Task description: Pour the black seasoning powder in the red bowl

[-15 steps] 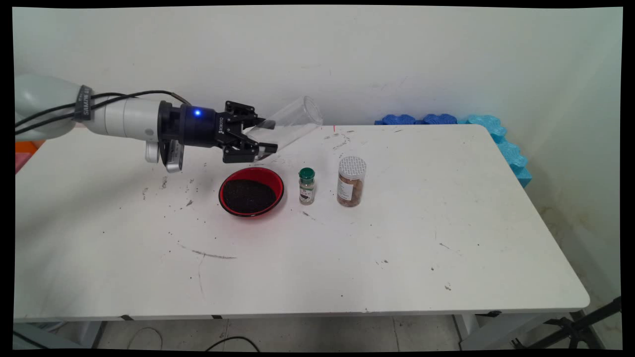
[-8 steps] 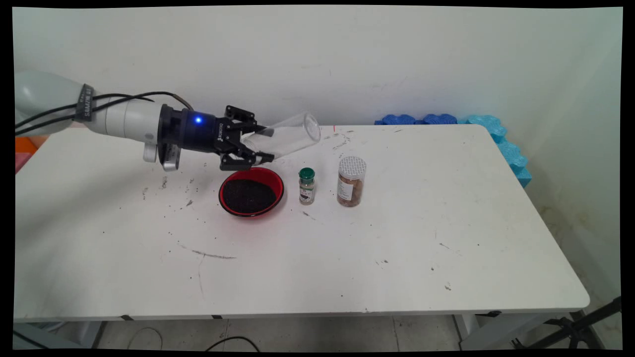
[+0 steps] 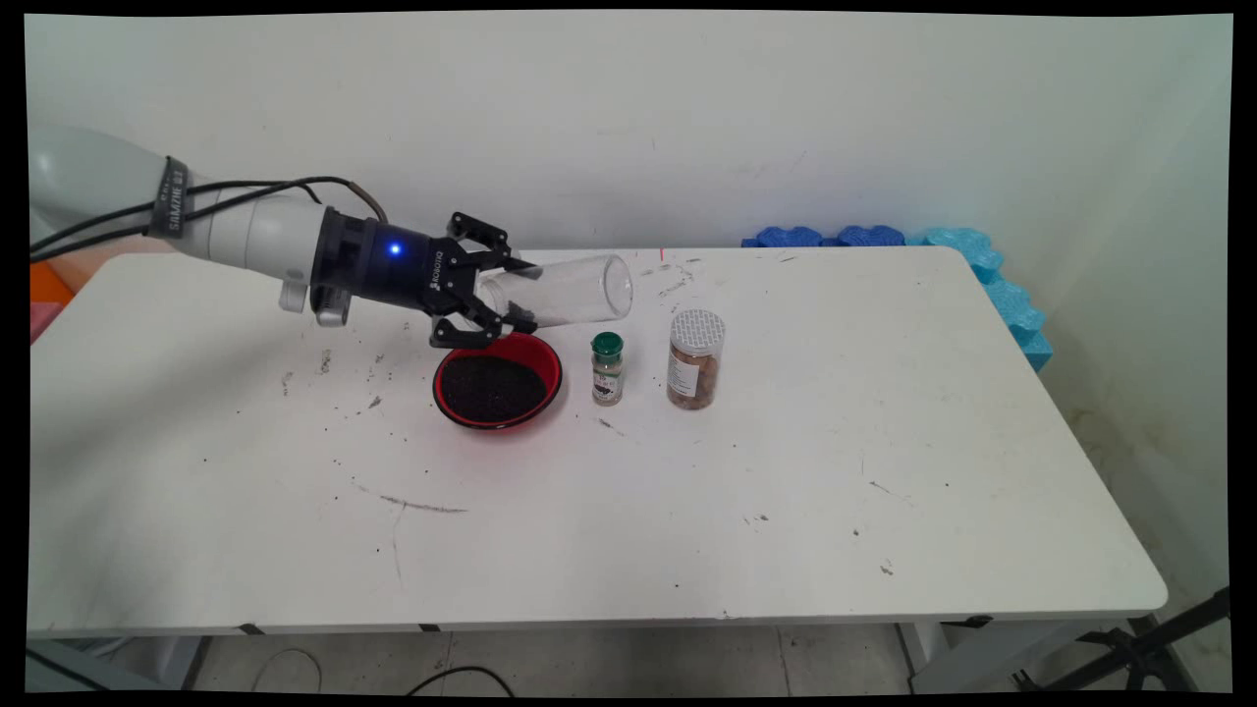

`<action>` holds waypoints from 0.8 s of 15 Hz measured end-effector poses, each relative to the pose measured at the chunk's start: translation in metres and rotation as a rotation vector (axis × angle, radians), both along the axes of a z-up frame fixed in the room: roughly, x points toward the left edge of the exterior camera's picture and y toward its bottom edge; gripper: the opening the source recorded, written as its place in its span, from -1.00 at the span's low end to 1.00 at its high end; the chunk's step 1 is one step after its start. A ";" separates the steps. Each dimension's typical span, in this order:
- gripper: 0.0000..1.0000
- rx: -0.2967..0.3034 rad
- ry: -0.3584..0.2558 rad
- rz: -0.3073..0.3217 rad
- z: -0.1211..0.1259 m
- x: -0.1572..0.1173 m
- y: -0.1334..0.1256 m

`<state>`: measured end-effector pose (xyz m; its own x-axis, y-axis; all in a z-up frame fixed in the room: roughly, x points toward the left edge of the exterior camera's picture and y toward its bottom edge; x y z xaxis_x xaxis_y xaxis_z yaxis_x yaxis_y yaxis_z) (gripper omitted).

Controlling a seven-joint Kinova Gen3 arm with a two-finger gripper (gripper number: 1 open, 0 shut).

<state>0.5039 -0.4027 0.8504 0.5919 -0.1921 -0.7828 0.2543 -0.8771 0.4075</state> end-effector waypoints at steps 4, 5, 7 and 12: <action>-1.00 -0.073 -0.088 -0.062 0.009 -0.004 0.002; -1.00 -0.104 -0.121 -0.089 0.012 -0.005 0.003; -1.00 -0.158 -0.172 -0.138 0.018 -0.006 0.003; -1.00 -0.357 -0.329 -0.292 0.047 -0.012 0.004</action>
<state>0.4918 -0.3989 0.8970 0.6761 -0.6034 -0.4228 -0.1686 -0.6853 0.7084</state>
